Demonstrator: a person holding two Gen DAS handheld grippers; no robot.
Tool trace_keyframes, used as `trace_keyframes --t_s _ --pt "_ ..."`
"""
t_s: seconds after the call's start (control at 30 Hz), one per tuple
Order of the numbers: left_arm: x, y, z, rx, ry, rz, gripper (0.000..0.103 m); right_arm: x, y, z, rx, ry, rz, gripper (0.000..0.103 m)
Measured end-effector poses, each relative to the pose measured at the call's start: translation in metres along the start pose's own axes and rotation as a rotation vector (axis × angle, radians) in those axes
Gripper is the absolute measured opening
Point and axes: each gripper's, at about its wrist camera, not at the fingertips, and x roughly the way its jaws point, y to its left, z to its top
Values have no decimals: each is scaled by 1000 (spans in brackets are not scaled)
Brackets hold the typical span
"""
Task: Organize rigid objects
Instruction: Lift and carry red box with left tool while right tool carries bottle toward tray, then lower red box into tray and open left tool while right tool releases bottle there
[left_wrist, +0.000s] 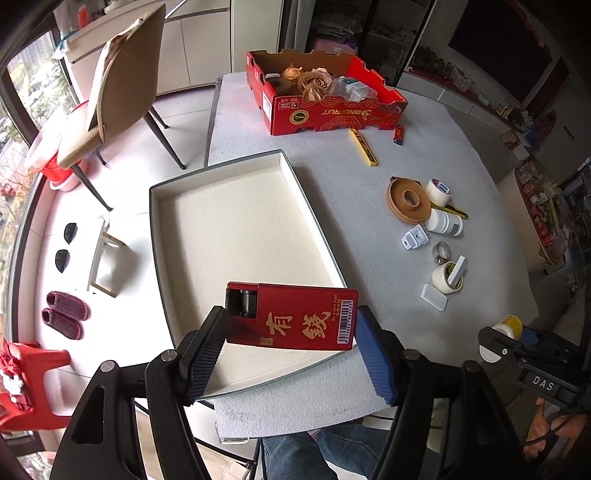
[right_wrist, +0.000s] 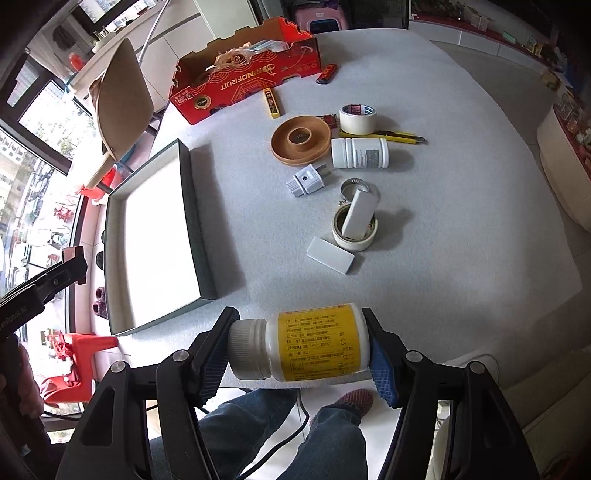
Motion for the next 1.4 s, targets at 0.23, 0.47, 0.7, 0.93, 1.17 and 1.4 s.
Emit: trace_keyframes --t_s 0.23,0.47,0.7,0.93,1.17,1.4 --pt "17 45 19 -72 11 40 73 16 71 41 -157 42 41 66" --pt "48 65 44 -108 56 70 73 34 127 66 -261 96 72 66" --pt "80 76 73 -110 85 92 73 62 160 70 -328 172 54 67" --pt "106 82 88 -97 132 93 73 90 165 65 -301 255 41 66" --pt "123 86 93 -86 169 96 73 99 163 64 -283 288 34 67" --pt "138 90 90 -65 219 96 73 106 169 64 -288 318 26 67"
